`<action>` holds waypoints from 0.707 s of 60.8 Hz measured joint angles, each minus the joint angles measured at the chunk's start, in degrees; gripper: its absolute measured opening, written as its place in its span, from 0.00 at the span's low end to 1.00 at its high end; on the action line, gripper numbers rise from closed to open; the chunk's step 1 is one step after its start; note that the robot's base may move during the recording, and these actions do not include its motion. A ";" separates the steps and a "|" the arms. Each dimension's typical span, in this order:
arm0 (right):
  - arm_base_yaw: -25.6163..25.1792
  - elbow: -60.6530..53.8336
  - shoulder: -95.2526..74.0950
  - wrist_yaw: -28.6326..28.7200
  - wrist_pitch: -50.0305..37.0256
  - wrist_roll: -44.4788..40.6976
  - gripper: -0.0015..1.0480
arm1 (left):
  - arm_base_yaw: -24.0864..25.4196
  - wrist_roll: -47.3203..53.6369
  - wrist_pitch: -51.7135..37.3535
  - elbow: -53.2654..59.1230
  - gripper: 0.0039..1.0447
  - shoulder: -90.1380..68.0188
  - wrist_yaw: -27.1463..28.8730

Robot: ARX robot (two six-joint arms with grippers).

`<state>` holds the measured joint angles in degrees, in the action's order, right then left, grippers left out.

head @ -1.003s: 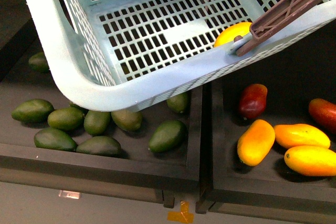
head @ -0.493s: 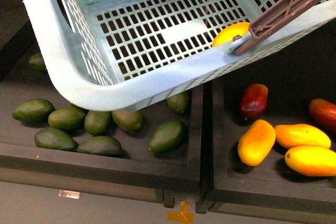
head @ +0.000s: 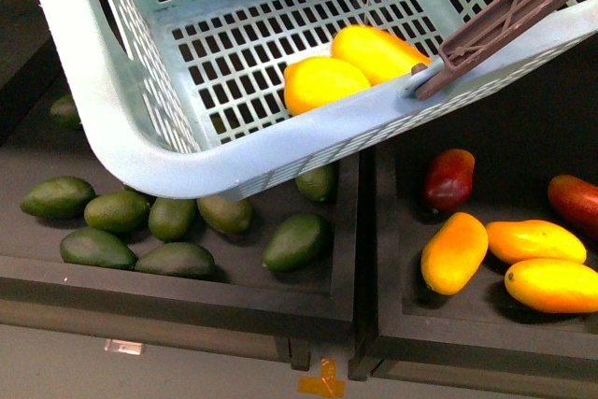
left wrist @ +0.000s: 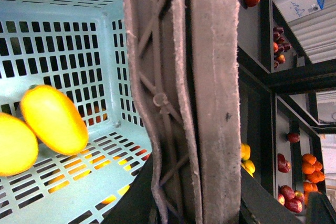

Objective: Pick lemon and mango into basket

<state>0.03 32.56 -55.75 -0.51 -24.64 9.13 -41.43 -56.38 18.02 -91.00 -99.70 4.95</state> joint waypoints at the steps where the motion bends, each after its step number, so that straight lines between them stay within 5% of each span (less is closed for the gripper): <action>1: 0.00 -1.36 1.03 0.15 -0.85 -1.81 0.63 | -0.02 0.04 0.00 0.00 0.17 0.00 0.09; 24: -0.02 -17.70 10.47 0.37 -5.42 -8.39 0.03 | -0.09 -0.11 0.00 0.00 0.17 0.00 0.17; 43: 0.00 -25.44 19.56 0.42 -4.07 -8.76 0.02 | -0.09 -0.20 0.00 0.00 0.17 0.00 -0.26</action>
<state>0.03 7.11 -36.18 -0.10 -28.71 0.36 -41.52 -56.58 18.02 -91.00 -99.70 4.69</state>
